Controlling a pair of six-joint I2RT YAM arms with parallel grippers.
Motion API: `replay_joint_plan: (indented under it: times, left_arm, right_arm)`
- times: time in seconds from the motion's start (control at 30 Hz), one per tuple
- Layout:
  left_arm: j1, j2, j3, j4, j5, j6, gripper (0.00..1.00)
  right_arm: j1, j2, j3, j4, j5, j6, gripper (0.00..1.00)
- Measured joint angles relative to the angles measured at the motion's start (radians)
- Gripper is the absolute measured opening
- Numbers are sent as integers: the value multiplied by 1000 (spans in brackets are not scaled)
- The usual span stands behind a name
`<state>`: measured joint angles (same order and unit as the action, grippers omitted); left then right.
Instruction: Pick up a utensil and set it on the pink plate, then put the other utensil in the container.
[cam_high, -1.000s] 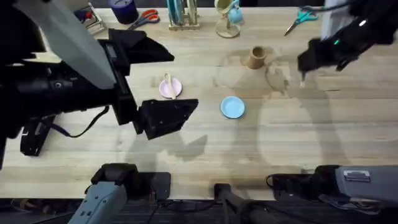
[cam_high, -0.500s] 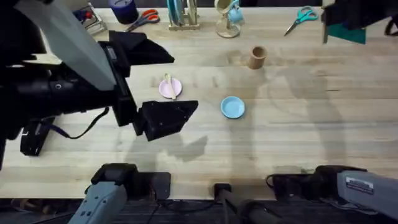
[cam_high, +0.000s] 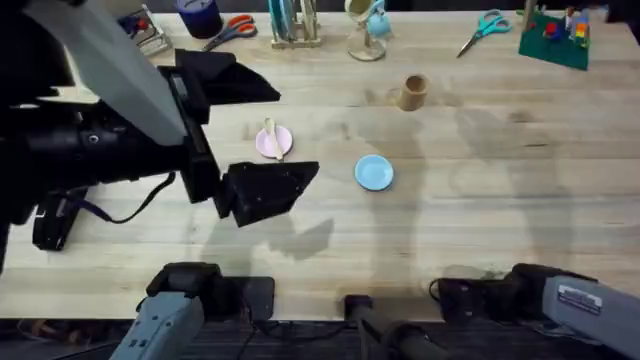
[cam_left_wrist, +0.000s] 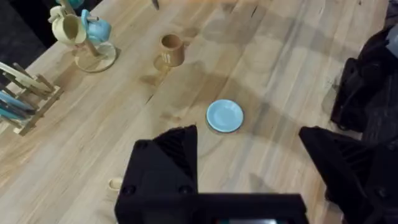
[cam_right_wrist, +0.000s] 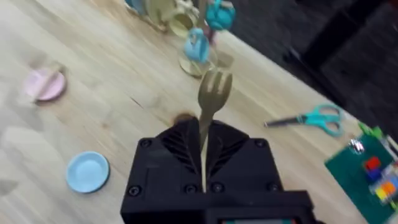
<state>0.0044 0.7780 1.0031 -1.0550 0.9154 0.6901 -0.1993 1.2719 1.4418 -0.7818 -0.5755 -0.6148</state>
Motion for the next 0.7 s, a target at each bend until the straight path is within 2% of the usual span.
replay_joint_plan:
  times: [0.13, 0.27, 0.7]
  left_arm:
    - [0, 0, 0, 0, 0, 0, 991]
    - [0, 0, 0, 0, 0, 0, 991]
    - [0, 0, 0, 0, 0, 0, 990]
  right_arm:
    - [-92, 0, 0, 1, -177, -54, 29]
    - [-144, 12, 0, 4, -314, -128, 29]
    - [-172, 195, 0, 31, -699, -356, 29]
